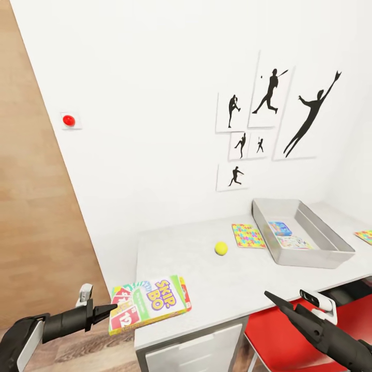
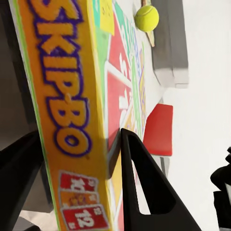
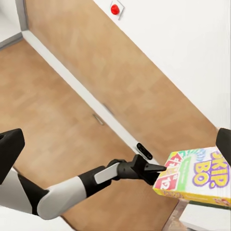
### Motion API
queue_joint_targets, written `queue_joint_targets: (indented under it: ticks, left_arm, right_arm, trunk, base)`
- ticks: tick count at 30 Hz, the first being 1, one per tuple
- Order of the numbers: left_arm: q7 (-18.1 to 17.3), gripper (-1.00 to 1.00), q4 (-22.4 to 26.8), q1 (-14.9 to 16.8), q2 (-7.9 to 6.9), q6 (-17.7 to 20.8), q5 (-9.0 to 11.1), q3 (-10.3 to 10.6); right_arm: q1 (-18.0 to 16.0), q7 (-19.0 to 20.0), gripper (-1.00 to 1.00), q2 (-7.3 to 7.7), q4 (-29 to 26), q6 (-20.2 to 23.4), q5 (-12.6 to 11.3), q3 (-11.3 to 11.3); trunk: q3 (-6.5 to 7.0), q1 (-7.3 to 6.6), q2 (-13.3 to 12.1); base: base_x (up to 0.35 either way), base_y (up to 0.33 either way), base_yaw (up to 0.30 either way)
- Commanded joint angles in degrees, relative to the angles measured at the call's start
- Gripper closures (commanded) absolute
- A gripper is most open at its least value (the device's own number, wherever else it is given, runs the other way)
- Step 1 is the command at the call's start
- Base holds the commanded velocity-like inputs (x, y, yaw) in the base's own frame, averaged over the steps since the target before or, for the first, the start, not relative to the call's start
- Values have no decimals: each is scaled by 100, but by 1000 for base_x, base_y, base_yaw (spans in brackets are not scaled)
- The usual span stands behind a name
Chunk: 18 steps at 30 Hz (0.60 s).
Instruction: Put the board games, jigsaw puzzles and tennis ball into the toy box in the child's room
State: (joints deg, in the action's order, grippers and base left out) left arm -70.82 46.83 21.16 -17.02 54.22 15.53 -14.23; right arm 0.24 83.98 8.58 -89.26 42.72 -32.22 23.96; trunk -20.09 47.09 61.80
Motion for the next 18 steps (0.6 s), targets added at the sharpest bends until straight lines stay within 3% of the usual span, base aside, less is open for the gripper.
queue_joint_targets:
  ticks: [1, 6, 11, 15, 18]
  left_arm:
    - [-28, 100, 8, 3, -2, 36, 11, -1]
    - [-247, 100, 29, 3, -24, 41, 7, -1]
    - [-929, 100, 238, 7, -150, 85, 2, -3]
    - [-1376, 100, 655, 11, -312, 326, 4, -3]
    - [-1558, 100, 743, 11, -353, 385, -8, -3]
  right_arm:
    - [-2, -63, -100, 6, -4, 60, -14, 0]
    - [-5, -239, -100, 9, -10, 41, 0, 13]
    - [-6, -900, -100, 11, -5, -7, -14, 38]
    - [-7, -1055, -100, 12, 10, 2, -8, 34]
    - [-7, -1078, -100, 9, 16, -6, -2, 27]
  trunk:
    - [13, -22, -38]
    - [103, -132, -238]
    - [193, -242, -439]
    - [264, -330, -599]
    - [318, -396, -720]
  base:
    - [0, 0, 0]
    - [0, 0, 0]
    - [0, 0, 0]
    - [0, 0, 0]
    - [0, 0, 0]
